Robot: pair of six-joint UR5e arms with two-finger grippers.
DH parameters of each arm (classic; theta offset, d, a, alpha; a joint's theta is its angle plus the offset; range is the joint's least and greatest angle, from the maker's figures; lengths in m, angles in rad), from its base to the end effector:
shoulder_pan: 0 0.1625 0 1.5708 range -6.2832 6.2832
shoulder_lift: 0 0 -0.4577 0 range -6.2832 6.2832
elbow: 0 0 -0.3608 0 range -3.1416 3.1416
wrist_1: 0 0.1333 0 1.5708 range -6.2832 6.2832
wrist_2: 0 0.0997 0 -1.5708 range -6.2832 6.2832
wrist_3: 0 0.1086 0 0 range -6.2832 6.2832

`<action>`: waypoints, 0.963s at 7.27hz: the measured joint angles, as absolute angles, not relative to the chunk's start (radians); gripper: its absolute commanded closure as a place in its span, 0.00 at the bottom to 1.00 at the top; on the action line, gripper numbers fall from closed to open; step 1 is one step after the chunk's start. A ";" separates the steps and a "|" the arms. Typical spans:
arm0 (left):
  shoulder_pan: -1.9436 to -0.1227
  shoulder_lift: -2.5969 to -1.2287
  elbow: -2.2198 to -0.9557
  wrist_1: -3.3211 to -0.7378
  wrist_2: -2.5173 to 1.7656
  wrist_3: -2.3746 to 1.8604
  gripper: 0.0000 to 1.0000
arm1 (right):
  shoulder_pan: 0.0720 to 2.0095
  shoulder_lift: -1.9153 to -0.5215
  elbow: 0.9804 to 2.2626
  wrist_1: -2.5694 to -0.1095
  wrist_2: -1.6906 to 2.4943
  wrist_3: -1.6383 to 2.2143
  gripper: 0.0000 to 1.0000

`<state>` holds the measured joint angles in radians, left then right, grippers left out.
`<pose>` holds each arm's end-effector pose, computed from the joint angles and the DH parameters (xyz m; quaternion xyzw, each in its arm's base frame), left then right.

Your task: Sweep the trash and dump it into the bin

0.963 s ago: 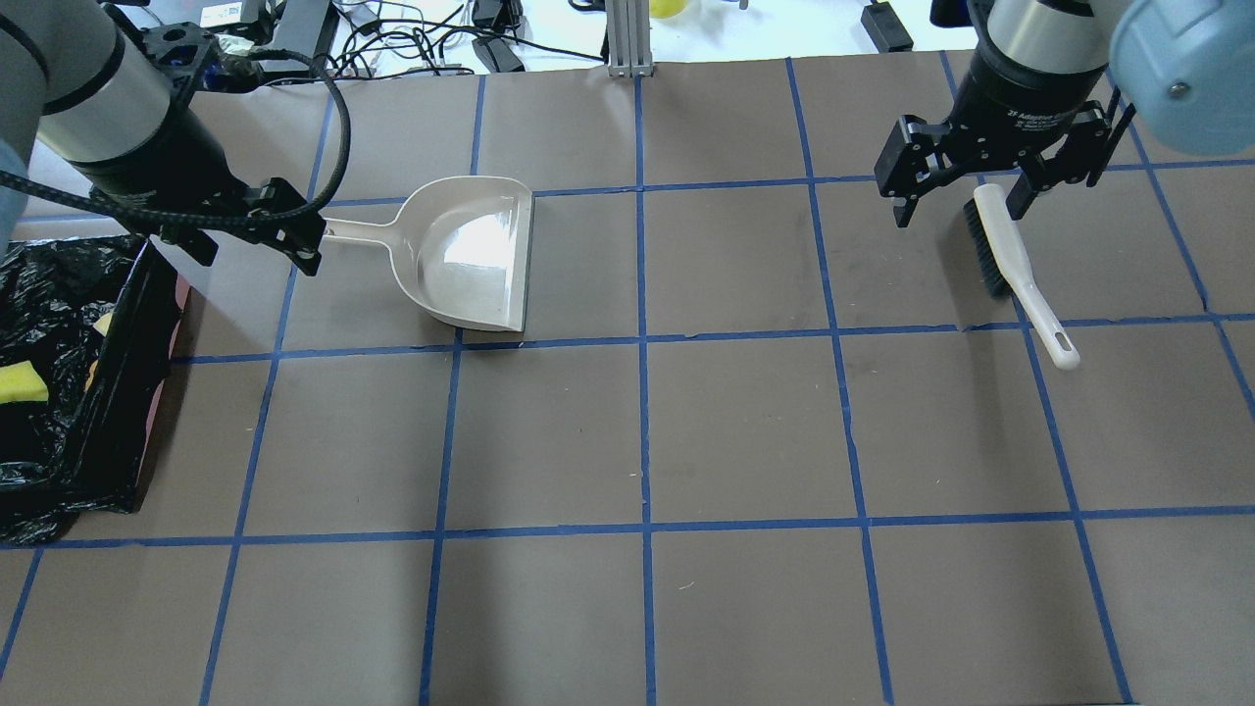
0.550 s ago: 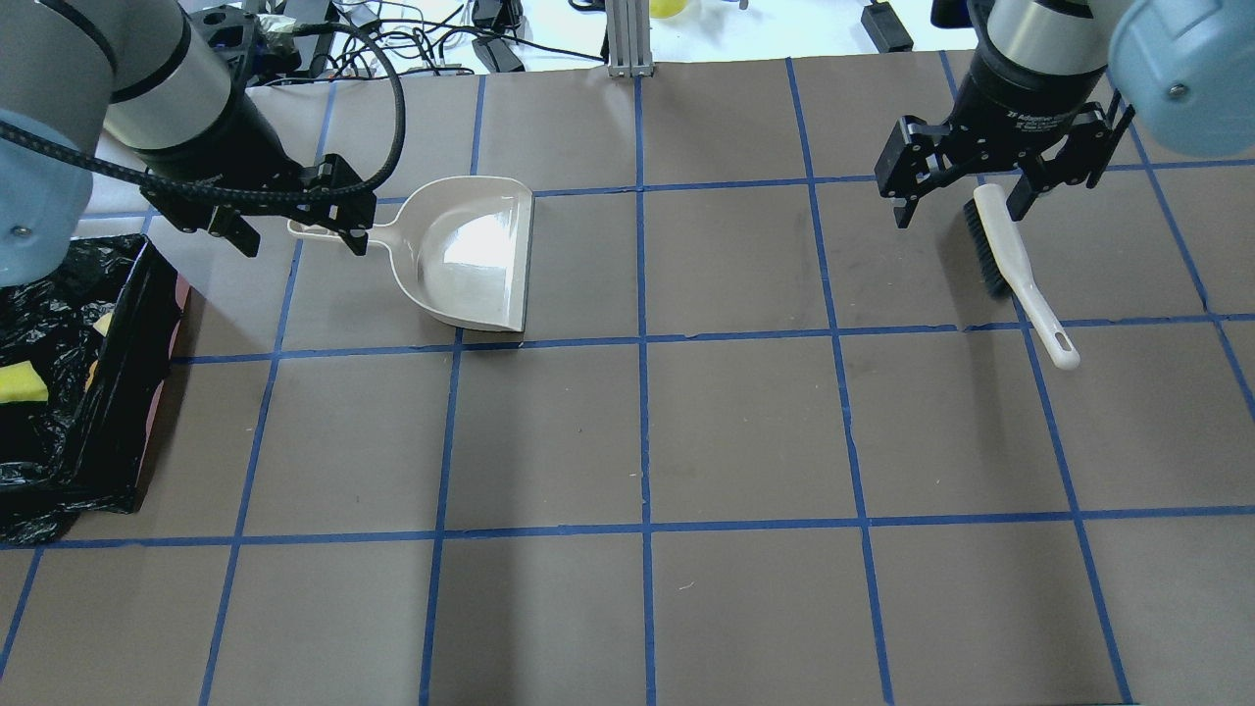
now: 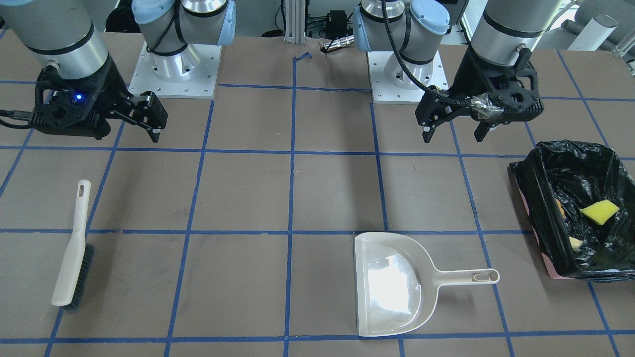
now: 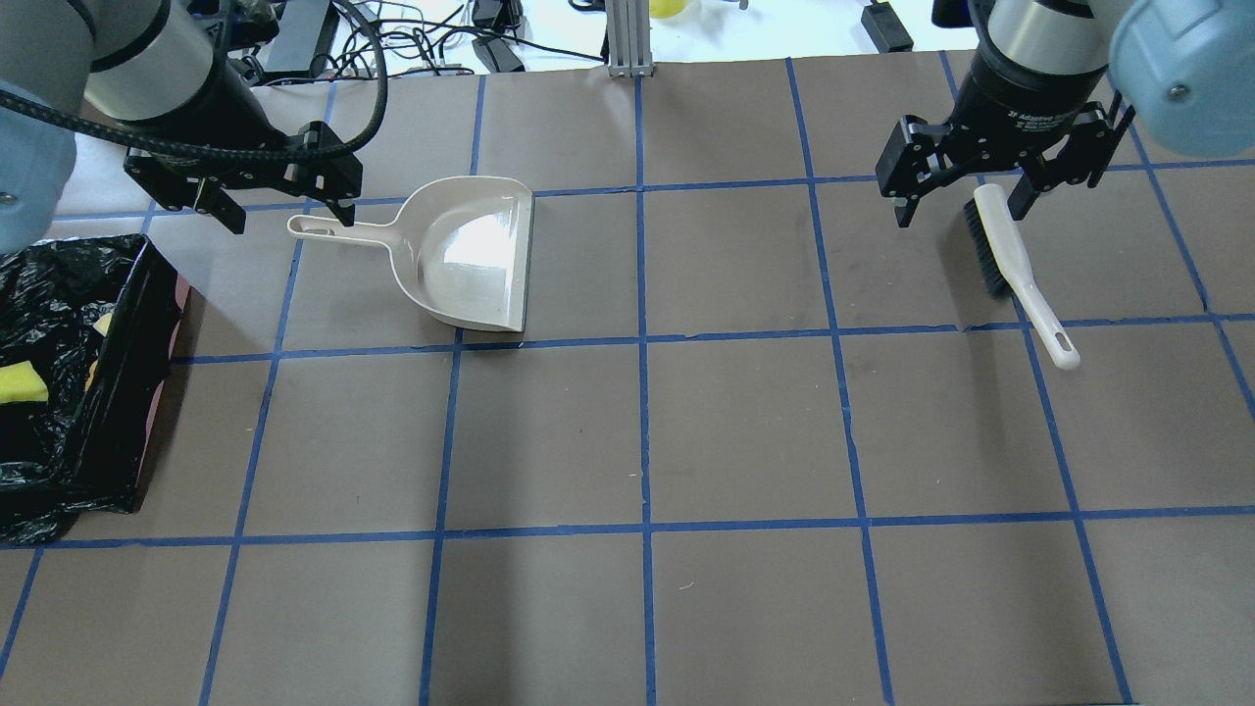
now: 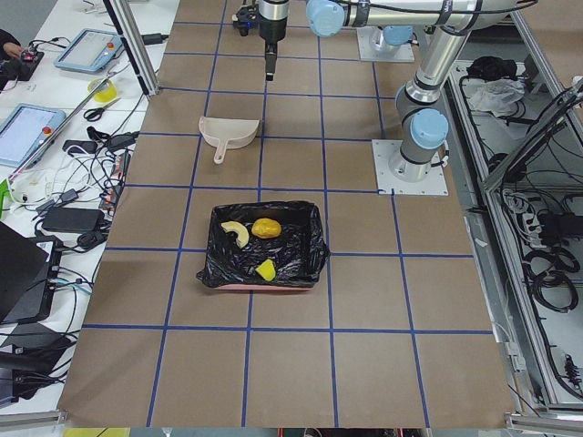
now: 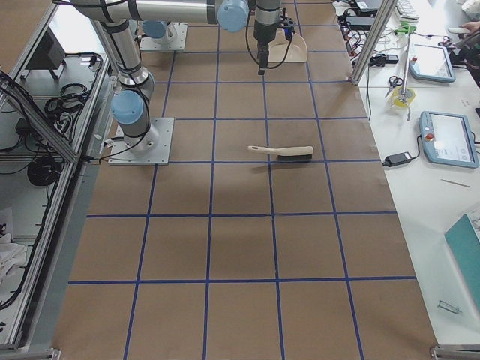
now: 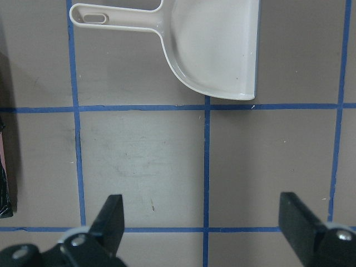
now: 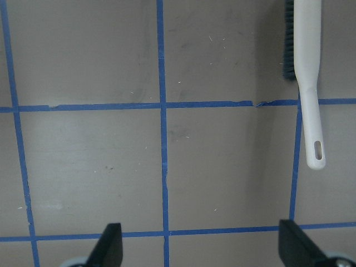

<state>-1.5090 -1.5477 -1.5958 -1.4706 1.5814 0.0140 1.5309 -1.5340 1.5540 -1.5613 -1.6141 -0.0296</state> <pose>-0.1035 -0.4674 0.5211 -0.0241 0.9985 -0.0489 0.0072 0.1096 -0.4788 0.5013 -0.0048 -0.9996 -0.0155 0.0211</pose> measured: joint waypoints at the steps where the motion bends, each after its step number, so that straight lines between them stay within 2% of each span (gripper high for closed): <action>1: -1.508 -1.556 -1.581 -1.474 1.582 -0.005 0.00 | 1.531 -1.534 1.554 -1.561 -1.614 -0.029 0.00; 7: -1.518 -1.579 -1.568 -1.483 1.580 0.036 0.00 | 1.531 -1.534 1.557 -1.561 -1.615 -0.029 0.00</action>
<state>-1.5175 -1.5785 -1.5684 -1.4833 1.5805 0.0356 1.5309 -1.5340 1.5567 -1.5612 -1.6153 -0.0291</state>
